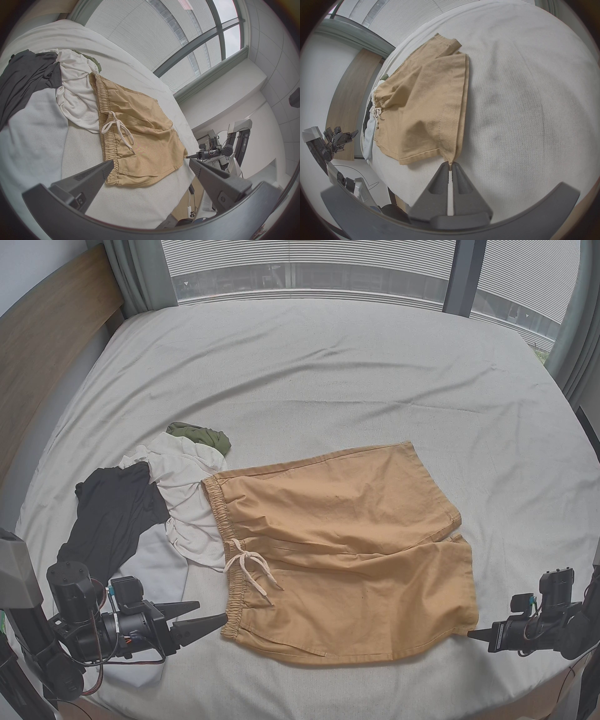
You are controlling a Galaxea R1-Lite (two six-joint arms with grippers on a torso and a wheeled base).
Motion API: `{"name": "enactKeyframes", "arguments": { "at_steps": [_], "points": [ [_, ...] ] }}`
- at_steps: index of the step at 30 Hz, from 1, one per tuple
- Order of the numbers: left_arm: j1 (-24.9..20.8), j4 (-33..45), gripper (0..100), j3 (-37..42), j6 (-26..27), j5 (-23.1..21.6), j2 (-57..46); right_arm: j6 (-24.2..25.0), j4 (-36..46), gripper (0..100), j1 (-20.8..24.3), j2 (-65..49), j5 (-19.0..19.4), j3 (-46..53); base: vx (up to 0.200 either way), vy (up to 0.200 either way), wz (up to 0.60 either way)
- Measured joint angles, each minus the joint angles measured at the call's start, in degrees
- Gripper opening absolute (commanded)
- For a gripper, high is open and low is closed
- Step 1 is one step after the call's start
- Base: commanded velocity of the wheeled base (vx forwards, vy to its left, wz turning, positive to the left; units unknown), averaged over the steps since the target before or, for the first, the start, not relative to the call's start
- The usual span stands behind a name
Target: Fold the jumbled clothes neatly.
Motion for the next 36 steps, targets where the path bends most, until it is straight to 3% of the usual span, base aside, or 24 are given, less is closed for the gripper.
{"name": "enactKeyframes", "arguments": {
  "at_steps": [11,20,36],
  "points": [
    [0.12,0.00,100,0.00,-0.02,0.16,0.49,-0.90,0.13,0,-2.23,1.40,-0.16,-0.02,0.000,0.000,0.00],
    [0.15,0.02,100,0.00,0.00,0.27,3.13,-2.52,5.02,0,-4.08,1.85,-0.22,-0.02,0.000,0.000,0.00],
    [0.15,4.33,100,0.00,-1.01,0.44,8.79,-2.24,1.63,0,-3.64,2.78,-0.11,-0.02,0.000,0.000,0.00]
  ]
}}
